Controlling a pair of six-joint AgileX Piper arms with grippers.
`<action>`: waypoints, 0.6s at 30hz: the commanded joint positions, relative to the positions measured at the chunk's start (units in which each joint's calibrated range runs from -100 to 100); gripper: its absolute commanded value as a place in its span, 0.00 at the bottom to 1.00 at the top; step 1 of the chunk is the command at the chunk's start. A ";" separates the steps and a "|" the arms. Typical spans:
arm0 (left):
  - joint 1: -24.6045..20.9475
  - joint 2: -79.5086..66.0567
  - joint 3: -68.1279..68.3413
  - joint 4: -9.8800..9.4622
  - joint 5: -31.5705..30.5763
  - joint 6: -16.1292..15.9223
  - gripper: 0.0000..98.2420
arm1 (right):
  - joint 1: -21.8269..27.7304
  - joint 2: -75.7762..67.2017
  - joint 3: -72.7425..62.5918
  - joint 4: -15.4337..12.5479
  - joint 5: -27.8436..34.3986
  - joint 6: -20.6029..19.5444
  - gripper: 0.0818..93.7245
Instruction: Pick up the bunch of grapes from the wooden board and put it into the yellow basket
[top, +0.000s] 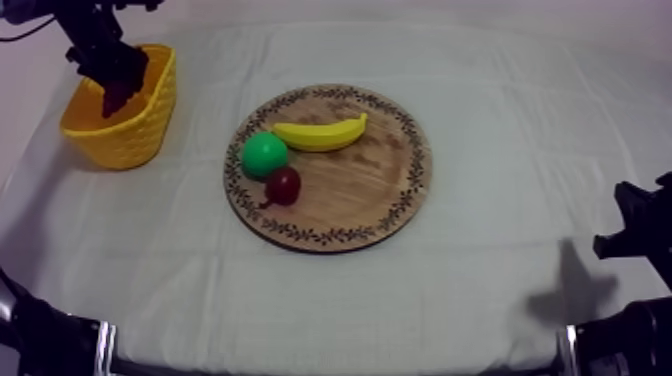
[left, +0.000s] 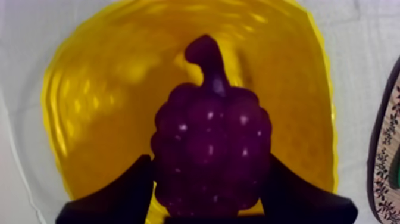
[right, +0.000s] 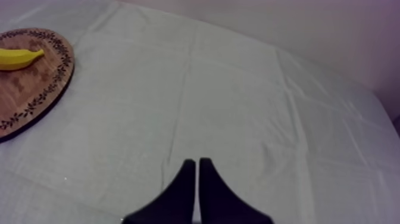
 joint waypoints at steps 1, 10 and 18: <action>-0.01 0.41 -0.21 0.09 -0.03 0.03 0.51 | 0.02 0.00 -0.04 -0.02 0.00 0.00 0.00; -0.46 1.45 -0.45 0.94 -0.06 -0.29 0.63 | 0.02 0.00 -0.04 -0.02 0.00 0.00 0.00; -1.51 2.39 0.15 2.25 1.00 -0.53 0.82 | 0.02 0.00 -0.04 -0.02 0.00 0.00 0.00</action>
